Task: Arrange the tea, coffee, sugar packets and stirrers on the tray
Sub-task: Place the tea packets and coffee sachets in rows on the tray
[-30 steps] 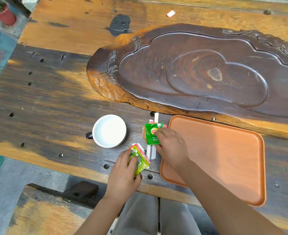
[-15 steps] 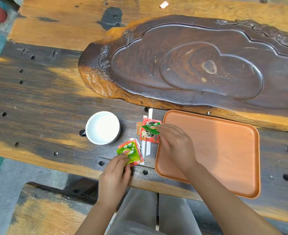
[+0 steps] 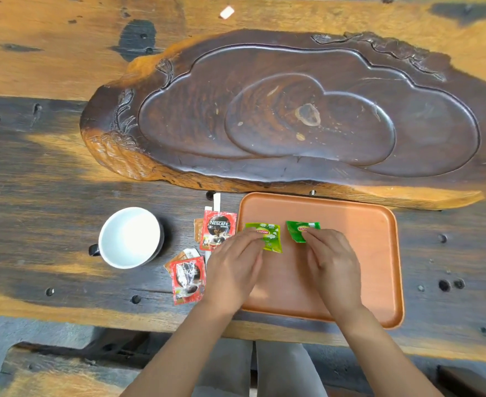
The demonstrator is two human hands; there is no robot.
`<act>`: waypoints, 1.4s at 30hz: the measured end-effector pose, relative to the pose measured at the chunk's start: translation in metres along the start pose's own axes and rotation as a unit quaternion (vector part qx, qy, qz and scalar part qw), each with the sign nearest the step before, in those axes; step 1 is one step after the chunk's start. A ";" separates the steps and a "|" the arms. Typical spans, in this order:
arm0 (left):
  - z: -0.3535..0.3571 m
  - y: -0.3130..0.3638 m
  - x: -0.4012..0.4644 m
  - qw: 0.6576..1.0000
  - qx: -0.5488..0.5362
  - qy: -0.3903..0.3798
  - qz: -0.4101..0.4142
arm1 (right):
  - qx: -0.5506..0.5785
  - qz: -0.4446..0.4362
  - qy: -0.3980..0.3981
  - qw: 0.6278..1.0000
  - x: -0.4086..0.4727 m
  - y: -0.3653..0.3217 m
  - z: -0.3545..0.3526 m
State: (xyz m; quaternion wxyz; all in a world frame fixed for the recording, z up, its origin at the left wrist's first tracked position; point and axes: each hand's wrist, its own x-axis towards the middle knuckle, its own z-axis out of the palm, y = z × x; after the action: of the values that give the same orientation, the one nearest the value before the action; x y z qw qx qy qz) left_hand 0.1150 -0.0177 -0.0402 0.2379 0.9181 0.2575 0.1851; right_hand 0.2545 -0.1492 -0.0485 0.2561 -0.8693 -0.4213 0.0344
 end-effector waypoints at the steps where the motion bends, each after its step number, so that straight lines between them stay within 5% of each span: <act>1: 0.007 -0.002 0.000 1.000 0.012 -0.021 0.003 | -0.008 -0.001 -0.012 1.000 -0.003 0.002 0.001; 6: 0.011 0.001 -0.013 0.983 0.055 -0.172 0.001 | -0.021 0.009 -0.099 0.995 -0.018 0.006 0.008; 13: 0.017 0.010 -0.008 0.953 0.121 -0.276 -0.022 | -0.048 0.043 -0.151 0.986 -0.023 0.002 0.011; 33: 0.022 0.000 0.030 0.946 0.161 -0.283 0.000 | -0.046 0.055 -0.161 0.984 0.013 0.007 0.018; 42: 0.008 0.009 0.025 0.960 0.139 -0.244 -0.005 | -0.004 0.085 -0.072 0.994 0.016 -0.003 0.013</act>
State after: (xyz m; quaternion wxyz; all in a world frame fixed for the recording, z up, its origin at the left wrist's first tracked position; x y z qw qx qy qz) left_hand 0.1423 -0.0133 -0.0361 0.1648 0.9580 0.2195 -0.0837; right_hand 0.2591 -0.1302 -0.0563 0.2182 -0.8980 -0.3638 0.1168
